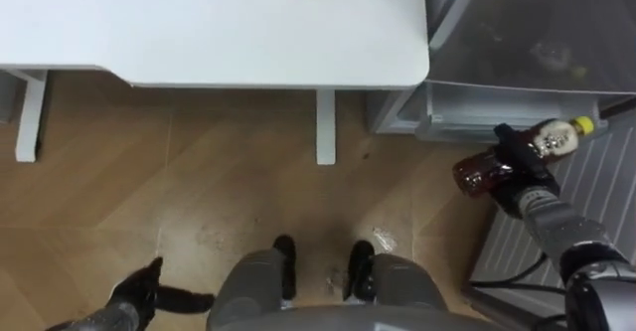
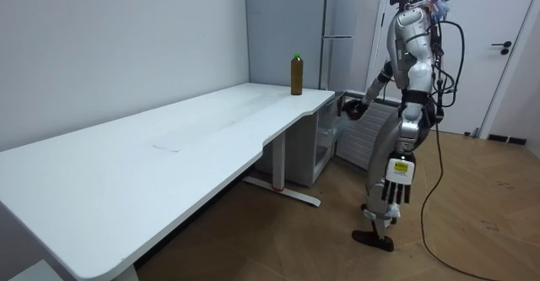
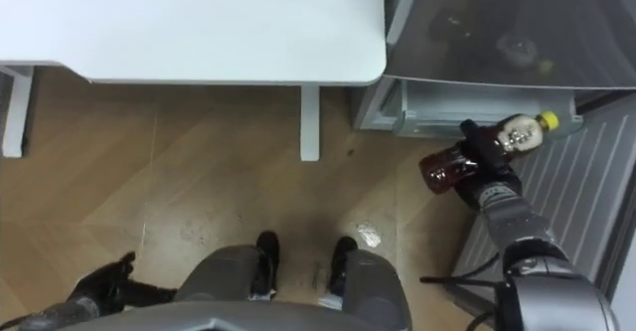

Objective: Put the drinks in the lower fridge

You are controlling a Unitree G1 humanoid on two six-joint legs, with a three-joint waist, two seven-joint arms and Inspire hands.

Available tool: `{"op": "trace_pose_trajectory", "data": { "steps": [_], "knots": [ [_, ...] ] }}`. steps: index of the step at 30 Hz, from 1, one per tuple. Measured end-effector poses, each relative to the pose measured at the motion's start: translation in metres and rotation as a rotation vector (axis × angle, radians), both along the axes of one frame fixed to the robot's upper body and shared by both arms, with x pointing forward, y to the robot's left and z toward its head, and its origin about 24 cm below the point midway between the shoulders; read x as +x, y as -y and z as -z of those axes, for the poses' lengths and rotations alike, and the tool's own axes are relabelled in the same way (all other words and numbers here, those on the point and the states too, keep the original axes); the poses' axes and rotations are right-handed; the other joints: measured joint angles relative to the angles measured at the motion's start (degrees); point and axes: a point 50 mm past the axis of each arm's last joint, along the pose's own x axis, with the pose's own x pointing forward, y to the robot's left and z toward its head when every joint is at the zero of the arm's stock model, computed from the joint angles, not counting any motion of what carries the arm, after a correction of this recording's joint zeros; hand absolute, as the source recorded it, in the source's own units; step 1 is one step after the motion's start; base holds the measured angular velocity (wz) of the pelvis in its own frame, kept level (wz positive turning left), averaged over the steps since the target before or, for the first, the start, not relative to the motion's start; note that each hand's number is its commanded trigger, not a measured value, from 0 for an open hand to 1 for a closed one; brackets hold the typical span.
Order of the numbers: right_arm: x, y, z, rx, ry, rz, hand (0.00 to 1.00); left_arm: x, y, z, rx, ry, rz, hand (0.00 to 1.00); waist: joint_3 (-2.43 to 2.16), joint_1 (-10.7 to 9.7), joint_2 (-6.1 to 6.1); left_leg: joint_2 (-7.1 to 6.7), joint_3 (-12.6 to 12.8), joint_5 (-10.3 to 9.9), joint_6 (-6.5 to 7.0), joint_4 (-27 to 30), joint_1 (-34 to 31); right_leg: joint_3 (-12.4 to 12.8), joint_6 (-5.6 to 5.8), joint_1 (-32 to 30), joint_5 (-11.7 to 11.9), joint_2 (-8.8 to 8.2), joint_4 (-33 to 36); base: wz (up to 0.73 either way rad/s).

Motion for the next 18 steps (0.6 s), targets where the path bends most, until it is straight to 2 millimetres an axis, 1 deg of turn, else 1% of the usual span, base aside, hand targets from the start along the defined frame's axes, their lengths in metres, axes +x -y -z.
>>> {"op": "trace_pose_trajectory", "data": {
  "steps": [1, 2, 3, 4, 6, 8, 10, 12, 13, 14, 15, 16, 18],
  "knots": [
    [0.008, 0.002, -0.006, 0.002, 0.013, 0.018, 1.0, 0.0, 0.002, 0.001, 0.0, -0.007, 0.01, 0.0, 0.08, 0.3, -0.04, 0.0, 0.2, 0.1, 0.11, 0.9, -1.9, 1.0, 0.07, -2.1, -0.1, 0.05, 1.1, 0.05],
    [0.012, 0.003, -0.009, 0.006, 0.023, 0.027, 1.0, 0.0, 0.003, 0.001, 0.002, -0.013, 0.018, 0.0, 0.12, 0.7, -0.06, 0.02, 0.4, 0.1, 0.12, 1.3, -2.7, 1.1, 0.06, -3.1, -0.1, 0.0, 1.6, -0.06],
    [0.021, 0.003, -0.016, 0.011, 0.042, 0.039, 1.0, 0.002, 0.005, 0.002, 0.008, -0.02, 0.022, 0.0, 0.22, 1.2, -0.1, -0.02, 0.7, 0.1, 0.15, 2.0, -4.3, 1.3, -0.06, -4.8, -0.1, -0.24, 2.7, -0.06],
    [0.026, 0.003, -0.019, 0.013, 0.049, 0.042, 1.0, 0.003, 0.006, 0.003, 0.016, -0.02, 0.032, 0.0, 0.28, 1.2, -0.16, -0.07, 0.8, 0.2, 0.25, 2.1, -4.9, 1.2, -0.15, -5.6, -0.2, -0.63, 3.1, 0.03],
    [0.04, 0.0, -0.029, 0.035, 0.075, 0.064, 1.0, 0.011, 0.008, 0.002, 0.043, -0.01, 0.062, 0.0, 0.63, 1.1, -0.38, -0.07, 0.9, 0.4, 0.29, 3.3, -7.3, 0.9, -0.38, -8.1, -0.8, -1.68, 5.1, 0.12],
    [0.049, 0.001, -0.038, 0.034, 0.087, 0.072, 1.0, 0.019, 0.01, 0.002, 0.057, 0.002, 0.086, 0.0, 0.87, 1.3, -0.63, -0.1, 1.4, 0.4, 0.31, 4.6, -9.5, 0.9, -0.45, -10.3, -1.4, -2.11, 6.9, 0.13],
    [0.058, 0.002, -0.047, 0.045, 0.104, 0.093, 1.0, 0.023, 0.011, 0.001, 0.065, 0.012, 0.102, 0.0, 0.91, 1.3, -0.7, -0.21, 1.3, 0.3, 0.34, 6.1, -11.8, 0.7, -0.63, -12.5, -1.7, -2.59, 8.3, 0.14],
    [0.067, 0.006, -0.058, 0.031, 0.118, 0.119, 1.0, 0.029, 0.013, 0.001, 0.068, 0.022, 0.1, 0.0, 0.95, 1.6, -0.69, -0.21, 1.5, 0.3, 0.42, 7.7, -14.3, 1.2, -0.7, -15.1, -1.9, -2.63, 10.0, 0.07],
    [0.07, 0.006, -0.061, 0.027, 0.122, 0.122, 1.0, 0.03, 0.013, 0.001, 0.072, 0.025, 0.097, 0.0, 1.02, 1.6, -0.62, -0.08, 1.7, 0.2, 0.44, 8.0, -14.7, 1.1, -0.73, -15.5, -1.9, -2.62, 10.2, 0.0],
    [0.076, 0.007, -0.068, 0.021, 0.136, 0.125, 1.0, 0.033, 0.012, 0.0, 0.082, 0.035, 0.089, 0.0, 1.03, 1.7, -0.56, 0.03, 2.2, 0.2, 0.51, 8.7, -15.9, 1.2, -0.82, -16.7, -2.0, -2.7, 10.9, 0.0],
    [0.081, 0.009, -0.076, 0.013, 0.15, 0.13, 1.0, 0.038, 0.013, -0.001, 0.078, 0.049, 0.076, 0.0, 1.14, 1.8, -0.41, 0.03, 2.2, 0.1, 0.57, 9.3, -16.9, 1.3, -0.91, -17.7, -2.2, -2.79, 11.7, 0.0],
    [0.084, 0.011, -0.079, 0.009, 0.156, 0.132, 1.0, 0.04, 0.013, -0.002, 0.075, 0.056, 0.069, 0.0, 1.22, 1.9, -0.28, 0.03, 2.2, 0.1, 0.58, 9.6, -17.3, 1.3, -0.93, -18.1, -2.3, -2.82, 12.0, 0.04],
    [0.09, 0.014, -0.09, -0.005, 0.177, 0.144, 1.0, 0.047, 0.013, -0.003, 0.078, 0.076, 0.059, 0.0, 1.26, 2.3, -0.21, -0.01, 2.3, 0.0, 0.63, 10.1, -18.7, 1.3, -1.0, -19.5, -2.6, -2.98, 13.1, 0.05]
  ]
}}
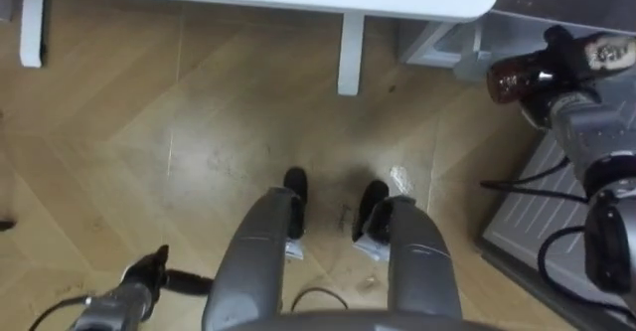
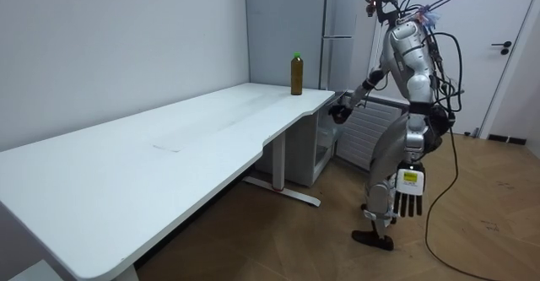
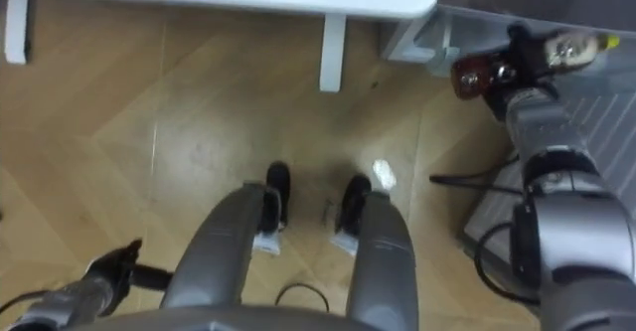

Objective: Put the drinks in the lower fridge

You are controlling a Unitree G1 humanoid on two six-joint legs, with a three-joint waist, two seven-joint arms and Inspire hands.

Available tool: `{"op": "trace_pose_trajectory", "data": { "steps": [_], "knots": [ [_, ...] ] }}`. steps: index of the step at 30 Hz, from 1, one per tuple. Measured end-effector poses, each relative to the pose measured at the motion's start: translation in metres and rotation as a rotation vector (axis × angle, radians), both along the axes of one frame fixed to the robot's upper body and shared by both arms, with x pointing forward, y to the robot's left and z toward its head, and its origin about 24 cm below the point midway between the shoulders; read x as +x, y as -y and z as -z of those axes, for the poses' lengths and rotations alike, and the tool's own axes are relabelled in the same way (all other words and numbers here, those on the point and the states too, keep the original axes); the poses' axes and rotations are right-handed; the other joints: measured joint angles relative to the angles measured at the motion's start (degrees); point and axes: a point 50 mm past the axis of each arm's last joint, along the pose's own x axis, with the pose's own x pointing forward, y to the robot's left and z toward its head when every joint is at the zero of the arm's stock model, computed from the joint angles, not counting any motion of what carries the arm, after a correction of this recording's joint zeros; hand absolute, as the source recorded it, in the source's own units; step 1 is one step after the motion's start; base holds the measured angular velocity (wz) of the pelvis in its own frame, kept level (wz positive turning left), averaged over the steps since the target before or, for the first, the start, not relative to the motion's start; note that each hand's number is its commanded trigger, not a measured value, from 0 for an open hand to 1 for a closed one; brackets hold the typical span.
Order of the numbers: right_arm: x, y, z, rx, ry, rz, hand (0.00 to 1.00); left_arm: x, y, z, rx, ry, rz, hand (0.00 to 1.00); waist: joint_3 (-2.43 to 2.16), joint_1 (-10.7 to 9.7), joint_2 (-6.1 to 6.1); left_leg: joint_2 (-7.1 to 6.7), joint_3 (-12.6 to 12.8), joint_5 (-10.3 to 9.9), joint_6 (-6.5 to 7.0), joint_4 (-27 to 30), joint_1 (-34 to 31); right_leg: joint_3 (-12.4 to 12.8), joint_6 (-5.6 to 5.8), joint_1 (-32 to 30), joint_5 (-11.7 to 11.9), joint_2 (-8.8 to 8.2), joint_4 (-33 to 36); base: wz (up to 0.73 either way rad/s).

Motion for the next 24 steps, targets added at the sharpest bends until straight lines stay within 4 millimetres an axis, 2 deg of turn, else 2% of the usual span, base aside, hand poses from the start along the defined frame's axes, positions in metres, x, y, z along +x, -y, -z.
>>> {"op": "trace_pose_trajectory", "data": {
  "steps": [7, 14, 20, 21, 22, 23, 24],
  "knots": [
    [0.009, 0.012, -0.023, -0.011, 0.051, 0.052, 1.0, 0.003, 0.0, -0.001, 0.0, 0.03, -0.08, 0.0, -0.02, 0.4, -0.03, 0.05, 0.4, 0.0, 0.04, 1.7, -3.9, -0.3, -0.27, -3.9, -0.6, -0.71, 2.4, 0.07],
    [0.024, 0.01, -0.048, 0.07, 0.108, 0.101, 1.0, 0.003, -0.002, -0.001, 0.064, 0.038, -0.113, 0.0, -0.04, 0.3, -0.1, 0.04, 1.2, -0.3, 0.24, 3.4, -5.6, -0.2, -0.44, -5.5, -0.8, -0.98, 3.6, 0.0],
    [0.027, 0.012, -0.057, 0.144, 0.085, 0.172, 1.0, 0.003, 0.0, -0.001, 0.087, 0.039, -0.123, 0.0, -0.07, 0.0, -0.03, 0.08, 1.2, -1.5, 0.86, 6.0, -6.6, -0.2, 0.08, -5.9, -1.8, -1.09, 5.7, 0.02],
    [0.026, 0.013, -0.057, 0.154, 0.083, 0.193, 0.82, 0.003, 0.0, -0.001, 0.092, 0.04, -0.119, 0.0, -0.09, 0.0, 0.0, 0.15, 1.3, -1.6, 1.02, 6.1, -6.7, -0.2, 0.24, -5.9, -1.9, -1.04, 5.7, 0.04],
    [0.026, 0.013, -0.058, 0.156, 0.085, 0.203, 0.15, 0.003, 0.001, 0.0, 0.093, 0.039, -0.117, 0.0, -0.1, 0.0, 0.01, 0.21, 1.4, -1.6, 1.11, 6.1, -6.8, -0.2, 0.27, -5.9, -1.9, -1.02, 5.7, 0.0],
    [0.026, 0.014, -0.06, 0.163, 0.083, 0.22, 0.0, 0.003, 0.002, 0.0, 0.096, 0.036, -0.107, 0.0, -0.1, 0.2, 0.01, 0.53, 1.6, -1.6, 1.15, 6.1, -6.8, -0.1, 0.4, -6.0, -1.8, -1.02, 5.6, -0.04],
    [0.026, 0.014, -0.061, 0.175, 0.085, 0.233, 0.0, 0.003, 0.003, 0.0, 0.096, 0.033, -0.097, 0.0, -0.14, 0.4, 0.07, 0.57, 1.8, -1.6, 1.23, 6.1, -6.8, 0.0, 0.47, -6.0, -1.7, -1.04, 5.6, -0.05]
  ]
}}
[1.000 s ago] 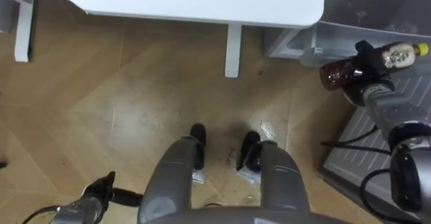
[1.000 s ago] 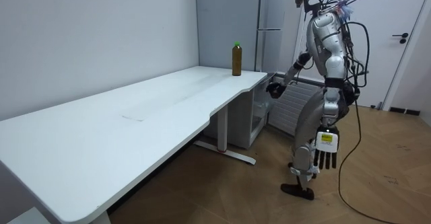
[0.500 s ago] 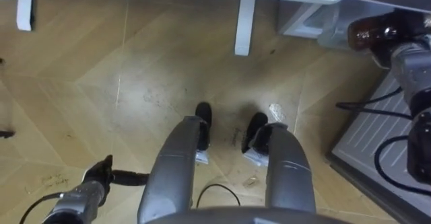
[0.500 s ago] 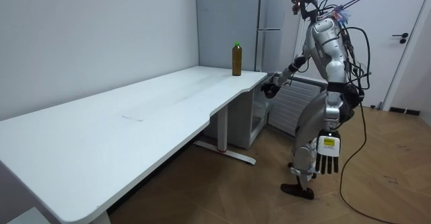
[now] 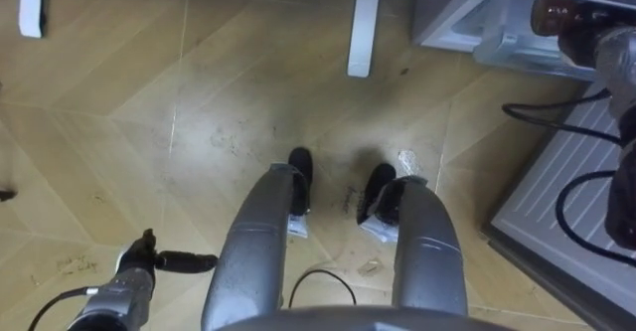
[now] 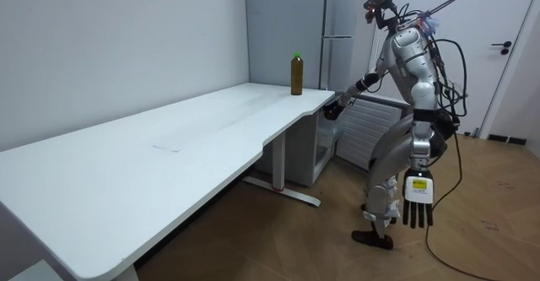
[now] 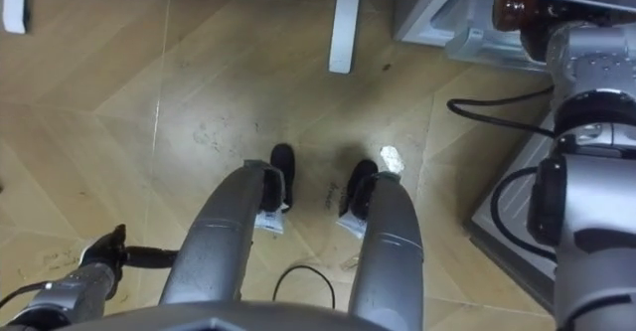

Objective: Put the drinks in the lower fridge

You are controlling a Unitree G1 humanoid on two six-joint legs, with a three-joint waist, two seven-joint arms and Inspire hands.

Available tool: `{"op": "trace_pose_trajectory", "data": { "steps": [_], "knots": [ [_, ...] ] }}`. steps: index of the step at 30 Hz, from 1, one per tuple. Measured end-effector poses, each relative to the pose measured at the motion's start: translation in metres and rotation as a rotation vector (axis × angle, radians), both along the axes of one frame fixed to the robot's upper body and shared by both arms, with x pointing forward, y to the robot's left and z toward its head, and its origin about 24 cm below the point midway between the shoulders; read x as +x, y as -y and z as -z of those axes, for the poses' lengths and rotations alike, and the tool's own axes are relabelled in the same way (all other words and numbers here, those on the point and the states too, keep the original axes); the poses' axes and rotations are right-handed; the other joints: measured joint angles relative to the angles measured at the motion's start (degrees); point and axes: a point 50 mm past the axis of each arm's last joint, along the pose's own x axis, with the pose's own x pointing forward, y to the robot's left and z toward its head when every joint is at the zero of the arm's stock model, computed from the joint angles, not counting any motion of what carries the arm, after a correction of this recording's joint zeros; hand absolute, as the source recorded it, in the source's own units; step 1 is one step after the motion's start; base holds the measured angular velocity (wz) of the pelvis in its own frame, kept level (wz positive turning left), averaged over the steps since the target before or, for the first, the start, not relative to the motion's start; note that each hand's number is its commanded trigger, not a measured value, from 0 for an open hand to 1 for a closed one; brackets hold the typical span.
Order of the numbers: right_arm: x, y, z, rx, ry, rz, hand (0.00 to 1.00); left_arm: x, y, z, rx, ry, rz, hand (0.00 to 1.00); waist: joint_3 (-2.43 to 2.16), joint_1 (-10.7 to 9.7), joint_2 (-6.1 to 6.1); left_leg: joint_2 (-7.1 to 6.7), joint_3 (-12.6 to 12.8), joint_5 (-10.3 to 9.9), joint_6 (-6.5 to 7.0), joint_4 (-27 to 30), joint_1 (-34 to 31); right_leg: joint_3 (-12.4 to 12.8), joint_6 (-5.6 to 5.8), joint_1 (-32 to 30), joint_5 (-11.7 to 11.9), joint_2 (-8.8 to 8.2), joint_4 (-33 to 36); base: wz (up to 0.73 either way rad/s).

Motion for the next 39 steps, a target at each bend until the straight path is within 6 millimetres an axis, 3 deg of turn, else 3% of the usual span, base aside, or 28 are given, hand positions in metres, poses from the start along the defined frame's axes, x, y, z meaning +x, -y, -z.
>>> {"op": "trace_pose_trajectory", "data": {
  "steps": [7, 14, 39],
  "knots": [
    [-0.002, 0.002, 0.0, 0.022, -0.049, 0.044, 0.0, 0.001, 0.0, -0.001, 0.016, 0.012, 0.003, 0.0, -0.05, 0.2, 0.45, 0.33, 0.6, -0.1, 0.14, 0.6, 0.0, -0.1, -0.09, 0.1, -0.2, -0.19, 0.7, 0.0],
    [-0.001, 0.003, -0.008, 0.026, -0.04, 0.084, 0.0, 0.003, 0.003, 0.0, 0.017, 0.023, 0.024, 0.0, -0.11, 0.2, 2.52, 0.56, 1.8, -0.2, 0.29, 0.7, 0.3, 0.2, -0.12, 0.1, -0.2, -0.17, 1.0, 0.0],
    [-0.002, 0.012, -0.016, 0.067, 0.05, 0.157, 0.0, 0.005, 0.006, 0.0, 0.015, 0.036, 0.046, 0.0, -0.14, -0.1, 2.52, 1.52, 2.5, -0.2, 0.29, 0.6, 0.5, 0.2, -0.69, -0.1, 0.1, -0.01, 0.8, -0.01]
  ]
}}
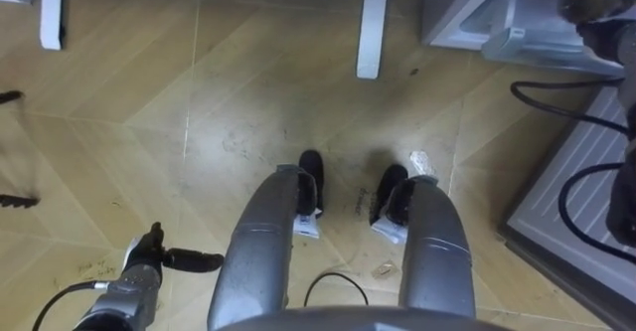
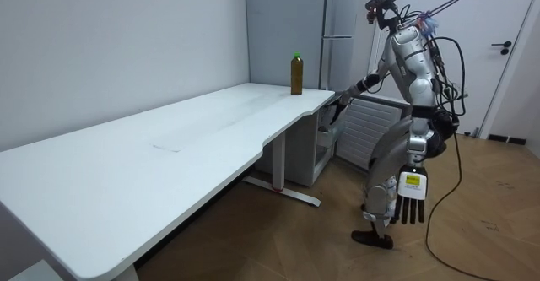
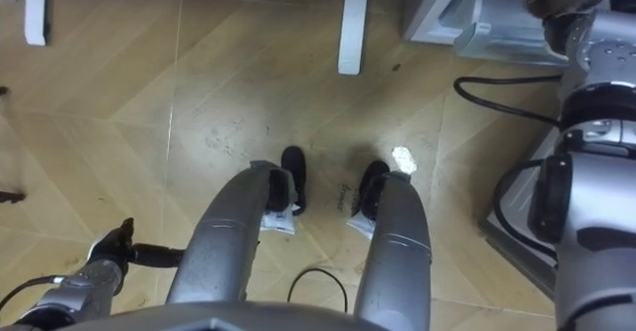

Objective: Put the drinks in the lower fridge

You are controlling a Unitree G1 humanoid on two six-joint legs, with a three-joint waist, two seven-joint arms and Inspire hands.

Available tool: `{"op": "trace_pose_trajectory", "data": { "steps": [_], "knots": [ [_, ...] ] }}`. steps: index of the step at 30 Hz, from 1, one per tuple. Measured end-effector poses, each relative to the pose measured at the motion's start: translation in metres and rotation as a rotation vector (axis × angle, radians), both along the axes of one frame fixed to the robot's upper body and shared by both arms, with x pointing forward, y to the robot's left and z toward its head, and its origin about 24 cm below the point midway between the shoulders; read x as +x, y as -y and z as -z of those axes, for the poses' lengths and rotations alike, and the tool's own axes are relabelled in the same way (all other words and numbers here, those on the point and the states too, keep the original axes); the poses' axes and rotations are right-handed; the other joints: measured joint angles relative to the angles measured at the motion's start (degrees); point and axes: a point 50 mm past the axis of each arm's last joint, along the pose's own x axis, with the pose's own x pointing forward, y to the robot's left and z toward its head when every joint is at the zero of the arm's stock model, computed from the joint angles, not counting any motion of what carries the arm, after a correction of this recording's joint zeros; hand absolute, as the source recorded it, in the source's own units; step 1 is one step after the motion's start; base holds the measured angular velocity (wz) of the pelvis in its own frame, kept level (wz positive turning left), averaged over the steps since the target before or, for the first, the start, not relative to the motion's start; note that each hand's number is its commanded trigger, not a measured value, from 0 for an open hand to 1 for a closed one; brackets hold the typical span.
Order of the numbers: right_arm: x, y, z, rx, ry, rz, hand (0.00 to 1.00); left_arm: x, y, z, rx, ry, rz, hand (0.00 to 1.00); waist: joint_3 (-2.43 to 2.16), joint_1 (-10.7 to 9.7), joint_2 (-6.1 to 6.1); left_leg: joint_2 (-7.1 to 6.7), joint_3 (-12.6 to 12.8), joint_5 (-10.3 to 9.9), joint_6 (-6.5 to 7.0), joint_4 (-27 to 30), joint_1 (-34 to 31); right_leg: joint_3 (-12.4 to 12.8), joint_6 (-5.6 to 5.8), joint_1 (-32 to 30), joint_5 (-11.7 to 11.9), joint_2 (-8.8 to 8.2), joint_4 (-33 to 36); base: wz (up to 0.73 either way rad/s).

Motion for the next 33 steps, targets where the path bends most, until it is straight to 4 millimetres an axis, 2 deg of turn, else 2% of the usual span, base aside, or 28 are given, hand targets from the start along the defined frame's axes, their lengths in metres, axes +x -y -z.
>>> {"op": "trace_pose_trajectory", "data": {
  "steps": [8, 19, 26, 28, 30, 33],
  "knots": [
    [-0.001, 0.0, 0.002, 0.006, -0.004, 0.002, 0.0, -0.002, -0.001, 0.0, 0.0, -0.004, -0.003, 0.0, 0.0, -0.3, -0.09, 0.06, 0.5, 0.0, 0.02, -1.2, 1.7, -0.4, -0.04, 1.6, 0.1, -0.54, -0.8, 0.0],
    [-0.011, 0.0, 0.031, 0.031, -0.074, -0.007, 0.0, -0.005, -0.001, 0.001, -0.011, -0.014, -0.018, 0.0, 0.01, 0.2, -0.77, 0.33, 0.9, 0.1, 0.03, -3.4, 6.5, -0.3, 0.54, 6.5, 0.6, 0.22, -4.3, -0.02],
    [-0.029, -0.005, 0.067, 0.048, -0.14, -0.053, 0.0, -0.007, 0.0, 0.002, -0.044, -0.031, -0.004, 0.0, 0.06, 0.9, -1.12, 0.38, 0.8, 0.1, -0.08, -6.2, 13.4, -0.8, 0.85, 13.8, 0.8, 0.69, -7.8, -0.01],
    [-0.038, -0.006, 0.079, 0.04, -0.156, -0.058, 0.0, -0.007, 0.0, 0.003, -0.059, -0.032, -0.003, 0.0, 0.03, 1.7, -0.98, 0.92, 0.7, 0.1, -0.14, -7.0, 15.4, -1.2, 0.95, 16.3, 1.4, 1.42, -9.8, -0.06],
    [-0.052, -0.005, 0.095, 0.007, -0.187, -0.07, 0.0, -0.008, 0.001, 0.003, -0.077, -0.039, -0.001, 0.0, -0.05, 1.8, -0.27, 1.06, -0.2, 0.1, -0.19, -8.3, 17.8, -2.7, 1.22, 20.1, 2.0, 2.05, -12.8, 0.14],
    [-0.068, -0.003, 0.111, -0.027, -0.222, -0.083, 0.0, -0.013, 0.002, 0.005, -0.093, -0.055, -0.008, 0.0, -0.06, 2.0, -0.02, 0.72, -0.7, 0.2, -0.18, -11.4, 21.4, -3.2, 1.88, 24.2, 2.8, 2.7, -16.1, 0.08]
  ]
}}
